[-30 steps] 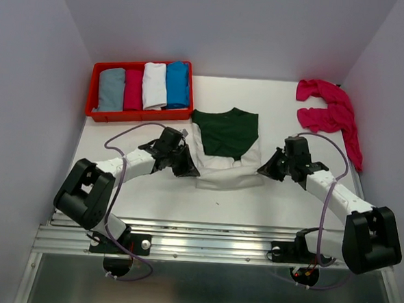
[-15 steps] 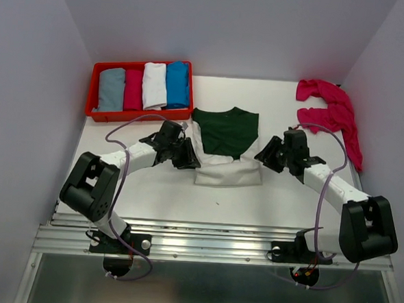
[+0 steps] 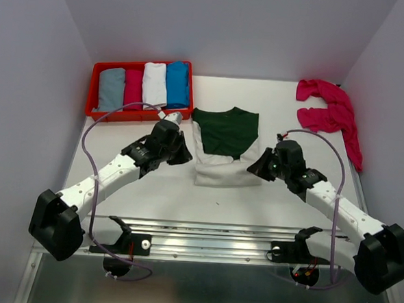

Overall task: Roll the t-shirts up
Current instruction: Roll the T-shirt to the center of the board.

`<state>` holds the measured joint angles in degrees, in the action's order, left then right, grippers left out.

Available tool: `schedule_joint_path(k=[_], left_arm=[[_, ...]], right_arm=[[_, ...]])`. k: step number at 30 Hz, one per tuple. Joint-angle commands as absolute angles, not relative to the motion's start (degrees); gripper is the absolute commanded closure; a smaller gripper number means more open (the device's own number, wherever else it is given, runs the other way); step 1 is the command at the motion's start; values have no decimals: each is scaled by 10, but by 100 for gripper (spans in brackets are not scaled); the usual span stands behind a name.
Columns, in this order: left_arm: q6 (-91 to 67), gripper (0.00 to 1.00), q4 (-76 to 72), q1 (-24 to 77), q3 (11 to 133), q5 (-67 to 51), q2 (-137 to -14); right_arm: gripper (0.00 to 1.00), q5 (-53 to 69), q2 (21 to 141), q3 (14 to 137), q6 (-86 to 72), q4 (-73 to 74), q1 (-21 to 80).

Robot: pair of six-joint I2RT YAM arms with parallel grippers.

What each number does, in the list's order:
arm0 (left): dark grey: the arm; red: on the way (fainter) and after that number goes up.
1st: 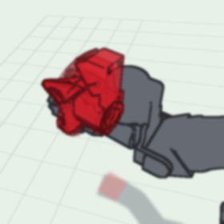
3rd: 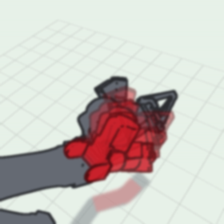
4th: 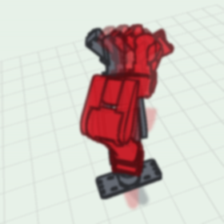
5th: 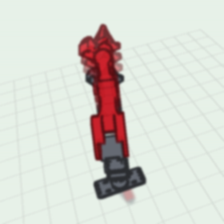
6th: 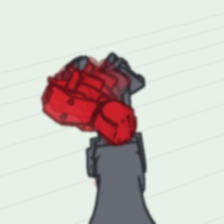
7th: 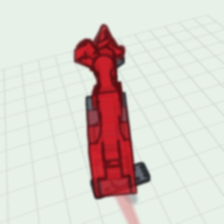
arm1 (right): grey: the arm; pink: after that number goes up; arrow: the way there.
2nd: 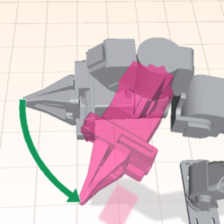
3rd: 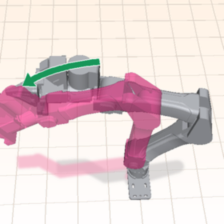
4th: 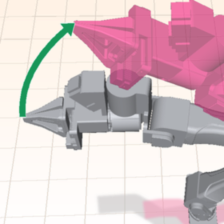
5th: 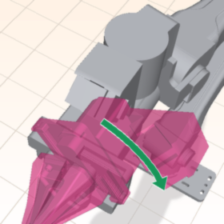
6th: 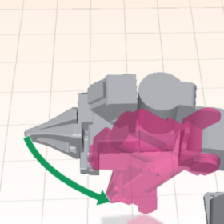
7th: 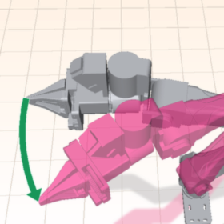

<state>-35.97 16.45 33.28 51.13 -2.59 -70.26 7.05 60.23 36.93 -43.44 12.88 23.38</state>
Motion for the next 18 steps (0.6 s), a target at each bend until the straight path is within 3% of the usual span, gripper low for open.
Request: schedule_joint_path(k=[1, 9, 18], left_arm=[[-383, 100, 135, 380, 482, -72, -692], [-420, 100, 11, 414, 425, -125, -776], [-393, 100, -1, 406, 497, -77, -866]], right_arm=[[98, 62, 642, 355, -461, 110, 279], [99, 45, 727, 403, -475, 103, 303], [99, -24, 828, 474, -457, 101, 303]])
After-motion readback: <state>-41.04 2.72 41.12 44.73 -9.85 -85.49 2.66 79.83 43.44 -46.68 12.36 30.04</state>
